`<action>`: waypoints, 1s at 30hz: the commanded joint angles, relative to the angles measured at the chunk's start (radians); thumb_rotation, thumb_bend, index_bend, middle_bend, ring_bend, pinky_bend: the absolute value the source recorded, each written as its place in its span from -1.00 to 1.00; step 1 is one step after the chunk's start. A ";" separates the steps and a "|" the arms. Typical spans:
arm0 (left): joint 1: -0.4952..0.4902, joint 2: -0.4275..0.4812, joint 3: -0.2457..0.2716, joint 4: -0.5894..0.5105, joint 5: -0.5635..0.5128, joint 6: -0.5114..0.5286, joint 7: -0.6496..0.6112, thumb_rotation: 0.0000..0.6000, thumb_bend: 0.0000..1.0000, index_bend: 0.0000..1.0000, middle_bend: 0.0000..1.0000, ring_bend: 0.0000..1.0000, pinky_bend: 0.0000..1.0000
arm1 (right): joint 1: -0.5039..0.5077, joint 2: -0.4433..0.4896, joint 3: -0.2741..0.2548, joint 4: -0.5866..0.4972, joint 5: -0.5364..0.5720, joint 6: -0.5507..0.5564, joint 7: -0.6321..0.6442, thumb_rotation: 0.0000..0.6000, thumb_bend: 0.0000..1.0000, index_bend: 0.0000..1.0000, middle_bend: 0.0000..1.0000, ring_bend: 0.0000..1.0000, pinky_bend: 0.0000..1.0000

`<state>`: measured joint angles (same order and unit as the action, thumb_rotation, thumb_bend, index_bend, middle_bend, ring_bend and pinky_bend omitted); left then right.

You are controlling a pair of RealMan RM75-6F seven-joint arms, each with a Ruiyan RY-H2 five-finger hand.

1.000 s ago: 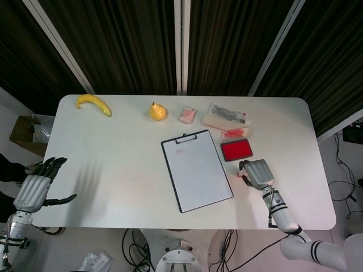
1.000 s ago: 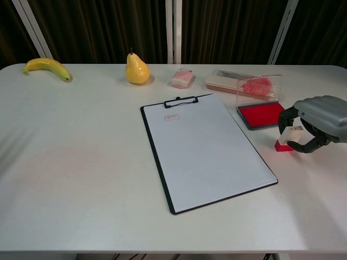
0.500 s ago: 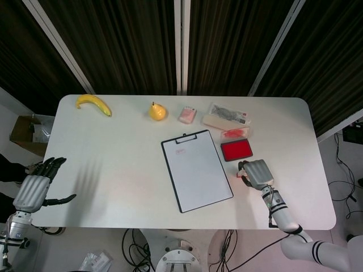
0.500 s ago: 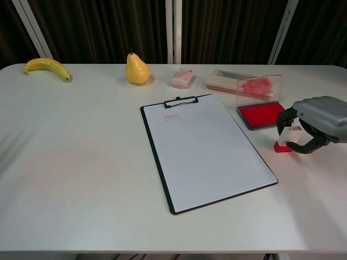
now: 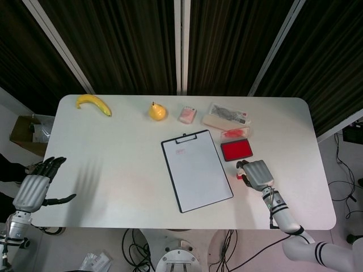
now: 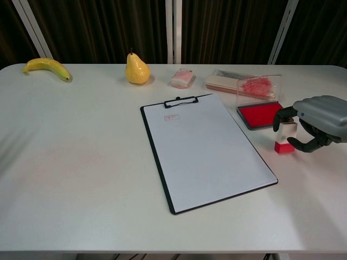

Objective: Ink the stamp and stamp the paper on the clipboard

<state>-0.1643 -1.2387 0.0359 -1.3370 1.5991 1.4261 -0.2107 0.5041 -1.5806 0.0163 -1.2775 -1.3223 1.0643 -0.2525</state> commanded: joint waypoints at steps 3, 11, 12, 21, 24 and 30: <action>0.000 0.002 0.000 -0.002 0.001 0.002 0.001 -0.30 -0.91 -0.86 -0.80 -0.85 -0.63 | -0.006 0.009 0.003 -0.016 -0.010 0.008 -0.006 1.00 -0.22 -0.26 -0.20 0.51 0.95; -0.002 0.002 0.001 -0.009 0.003 0.000 0.007 -0.31 -0.91 -0.86 -0.80 -0.85 -0.63 | -0.018 0.024 0.008 -0.043 -0.021 0.021 -0.015 1.00 -0.22 -0.26 -0.19 0.51 0.95; -0.003 0.002 0.001 -0.009 0.003 0.000 0.007 -0.30 -0.91 -0.86 -0.80 -0.85 -0.63 | -0.019 0.025 0.008 -0.044 -0.023 0.022 -0.015 1.00 -0.22 -0.26 -0.19 0.50 0.95; -0.003 0.003 0.002 -0.013 0.003 -0.002 0.012 -0.29 -0.91 -0.86 -0.80 -0.85 -0.63 | -0.032 0.033 0.006 -0.055 -0.037 0.030 -0.017 1.00 -0.22 -0.26 -0.19 0.50 0.95; -0.003 0.003 0.002 -0.014 0.004 -0.001 0.013 -0.30 -0.91 -0.86 -0.80 -0.85 -0.63 | -0.035 0.035 0.007 -0.059 -0.041 0.034 -0.019 1.00 -0.22 -0.26 -0.20 0.51 0.95; 0.000 0.007 0.003 -0.016 0.004 0.004 0.013 -0.31 -0.91 -0.86 -0.80 -0.85 -0.63 | -0.051 0.073 0.007 -0.110 -0.063 0.068 -0.027 1.00 -0.23 -0.26 -0.22 0.51 0.95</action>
<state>-0.1646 -1.2318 0.0386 -1.3529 1.6026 1.4297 -0.1981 0.4597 -1.5226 0.0237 -1.3689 -1.3769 1.1191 -0.2749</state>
